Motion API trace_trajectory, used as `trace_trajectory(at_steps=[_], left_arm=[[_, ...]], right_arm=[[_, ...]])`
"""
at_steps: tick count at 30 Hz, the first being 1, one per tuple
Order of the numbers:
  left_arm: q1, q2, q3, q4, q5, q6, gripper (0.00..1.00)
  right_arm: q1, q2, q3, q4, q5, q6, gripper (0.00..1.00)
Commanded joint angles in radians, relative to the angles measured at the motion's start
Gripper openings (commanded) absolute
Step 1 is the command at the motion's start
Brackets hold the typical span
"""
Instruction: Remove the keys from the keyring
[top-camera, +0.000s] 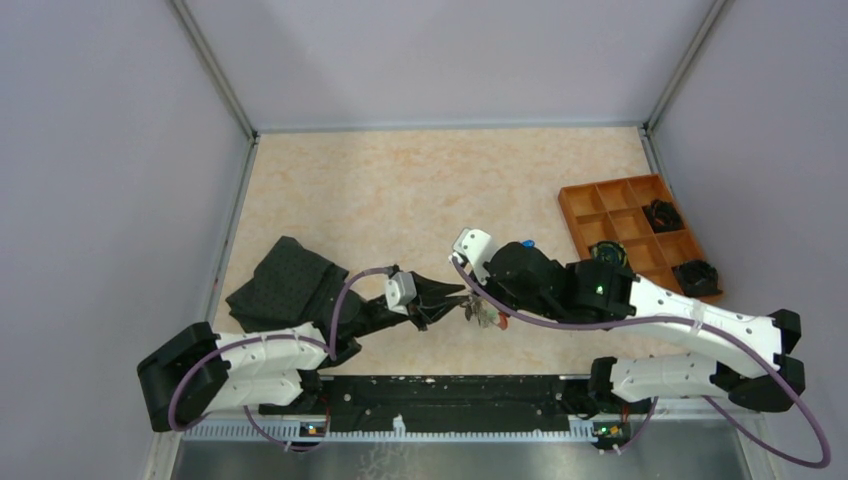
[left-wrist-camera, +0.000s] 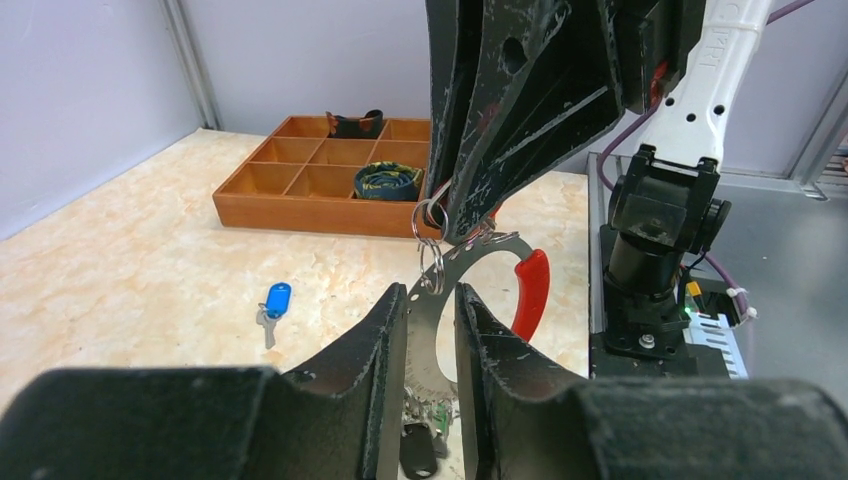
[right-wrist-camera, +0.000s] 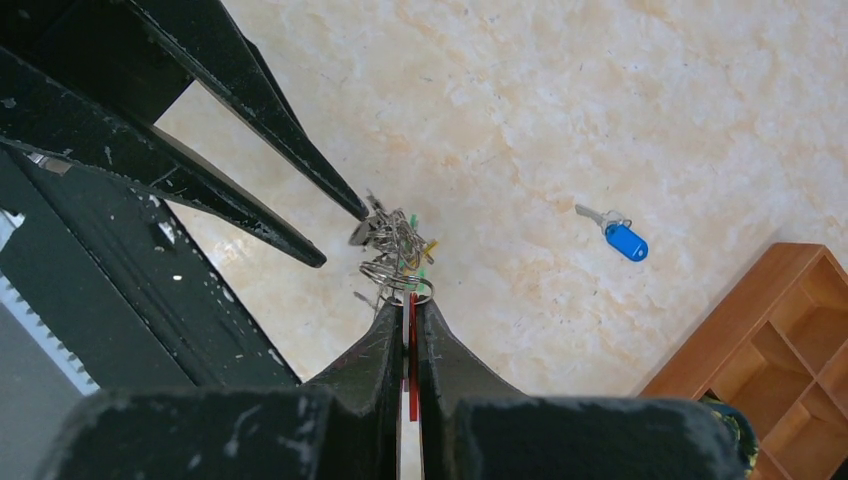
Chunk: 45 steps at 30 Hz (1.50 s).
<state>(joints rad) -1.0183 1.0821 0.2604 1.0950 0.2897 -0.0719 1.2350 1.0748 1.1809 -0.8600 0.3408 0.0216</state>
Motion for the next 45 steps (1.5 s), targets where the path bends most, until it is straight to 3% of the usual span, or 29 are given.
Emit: trace_trajectory(at_steps=[1,24,27,34,45], left_arm=[[0.004,-0.005,0.051,0.002,0.004,0.034,0.29],[0.004,0.056,0.128,-0.094,0.044,0.034,0.27],[0.003,0.062,0.130,-0.096,0.042,0.036,0.23],[0.004,0.074,0.142,-0.131,0.061,0.058,0.00],[0.004,0.043,0.104,-0.098,0.095,0.064,0.00]], right_arm=[[0.004,0.010,0.063,0.013,0.022,-0.017,0.00],[0.017,0.031,0.073,0.029,-0.003,0.004,0.00],[0.018,0.031,0.070,0.030,-0.011,0.005,0.00],[0.019,0.024,0.071,0.022,-0.005,0.006,0.00],[0.018,0.000,0.054,-0.041,0.085,0.005,0.00]])
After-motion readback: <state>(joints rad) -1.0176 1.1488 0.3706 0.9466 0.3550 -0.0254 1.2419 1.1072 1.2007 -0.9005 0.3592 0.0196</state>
